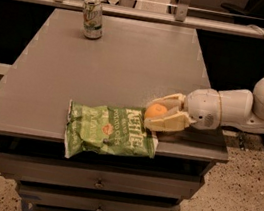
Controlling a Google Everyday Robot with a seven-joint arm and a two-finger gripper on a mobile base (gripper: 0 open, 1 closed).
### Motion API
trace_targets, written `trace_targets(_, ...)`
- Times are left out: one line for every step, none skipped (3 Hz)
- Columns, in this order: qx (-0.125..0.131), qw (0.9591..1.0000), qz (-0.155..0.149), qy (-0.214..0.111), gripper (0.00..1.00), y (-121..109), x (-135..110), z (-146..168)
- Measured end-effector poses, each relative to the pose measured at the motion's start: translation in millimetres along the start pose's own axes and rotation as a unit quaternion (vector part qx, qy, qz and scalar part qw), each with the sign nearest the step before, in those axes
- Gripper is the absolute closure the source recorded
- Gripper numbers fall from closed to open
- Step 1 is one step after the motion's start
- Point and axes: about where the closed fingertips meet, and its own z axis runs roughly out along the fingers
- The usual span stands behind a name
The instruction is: Move orange near green jalapeno chip bag
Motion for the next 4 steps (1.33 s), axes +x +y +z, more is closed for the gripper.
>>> trace_targets(0.010, 0.9999, 0.000, 0.003, 0.83, -9.1, 5.5, -9.3)
trace_targets(0.010, 0.9999, 0.000, 0.003, 0.59, -8.8, 2.9, -10.3)
trace_targets(0.010, 0.9999, 0.000, 0.003, 0.36, -8.9, 3.0, -10.3)
trace_targets(0.011, 0.9999, 0.000, 0.003, 0.12, -8.9, 3.0, -10.4)
